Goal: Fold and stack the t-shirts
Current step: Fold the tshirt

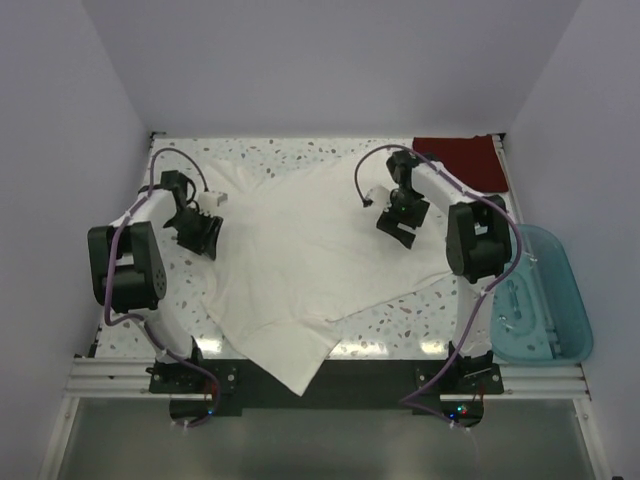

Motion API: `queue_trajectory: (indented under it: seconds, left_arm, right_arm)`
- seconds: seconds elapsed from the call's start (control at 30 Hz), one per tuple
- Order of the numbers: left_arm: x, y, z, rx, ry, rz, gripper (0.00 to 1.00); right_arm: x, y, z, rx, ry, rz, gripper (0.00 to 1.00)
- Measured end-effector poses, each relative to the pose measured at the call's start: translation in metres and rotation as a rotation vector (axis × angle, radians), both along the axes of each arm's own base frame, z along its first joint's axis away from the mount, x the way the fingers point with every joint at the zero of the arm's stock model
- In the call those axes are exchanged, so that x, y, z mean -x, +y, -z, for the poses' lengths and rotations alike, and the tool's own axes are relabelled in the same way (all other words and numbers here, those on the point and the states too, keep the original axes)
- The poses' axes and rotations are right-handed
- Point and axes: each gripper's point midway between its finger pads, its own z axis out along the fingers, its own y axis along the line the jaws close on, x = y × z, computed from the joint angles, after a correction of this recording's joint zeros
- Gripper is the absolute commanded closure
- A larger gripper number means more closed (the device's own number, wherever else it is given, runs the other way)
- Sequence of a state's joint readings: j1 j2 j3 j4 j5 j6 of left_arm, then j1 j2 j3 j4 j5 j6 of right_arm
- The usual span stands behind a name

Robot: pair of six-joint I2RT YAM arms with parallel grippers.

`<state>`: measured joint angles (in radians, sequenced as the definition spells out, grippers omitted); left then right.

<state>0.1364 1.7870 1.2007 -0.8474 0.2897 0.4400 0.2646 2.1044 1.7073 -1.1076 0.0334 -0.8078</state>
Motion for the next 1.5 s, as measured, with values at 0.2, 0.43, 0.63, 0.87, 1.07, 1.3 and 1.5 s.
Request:
queue_trajectory:
  seconds: [0.2, 0.43, 0.63, 0.87, 1.07, 1.3, 1.5]
  left_arm:
    - [-0.014, 0.025, 0.016, -0.073, 0.025, -0.042, 0.49]
    - [-0.063, 0.069, 0.02, -0.146, 0.006, -0.109, 0.5]
    - [-0.129, 0.096, 0.017, -0.207, -0.083, -0.096, 0.44]
    - [-0.176, 0.094, -0.021, -0.168, -0.23, -0.029, 0.4]
    - [-0.116, 0.066, -0.069, -0.113, -0.262, 0.061, 0.42]
    - [-0.032, 0.046, -0.034, -0.067, -0.114, 0.099, 0.44]
    - [0.026, 0.043, 0.019, -0.062, 0.049, 0.095, 0.46]
  right_arm:
    - [0.041, -0.016, 0.029, 0.06, 0.131, 0.007, 0.29]
    - [0.057, -0.013, 0.034, 0.068, 0.156, 0.006, 0.29]
    - [0.09, 0.038, 0.029, -0.009, 0.216, -0.043, 0.29]
    - [0.088, 0.069, 0.002, -0.128, 0.219, 0.012, 0.31]
    - [0.065, 0.035, -0.017, -0.136, 0.143, 0.104, 0.41]
    - [0.079, 0.035, -0.003, -0.105, 0.171, 0.083, 0.48]
    - [0.106, 0.024, 0.03, -0.051, 0.232, 0.078, 0.52]
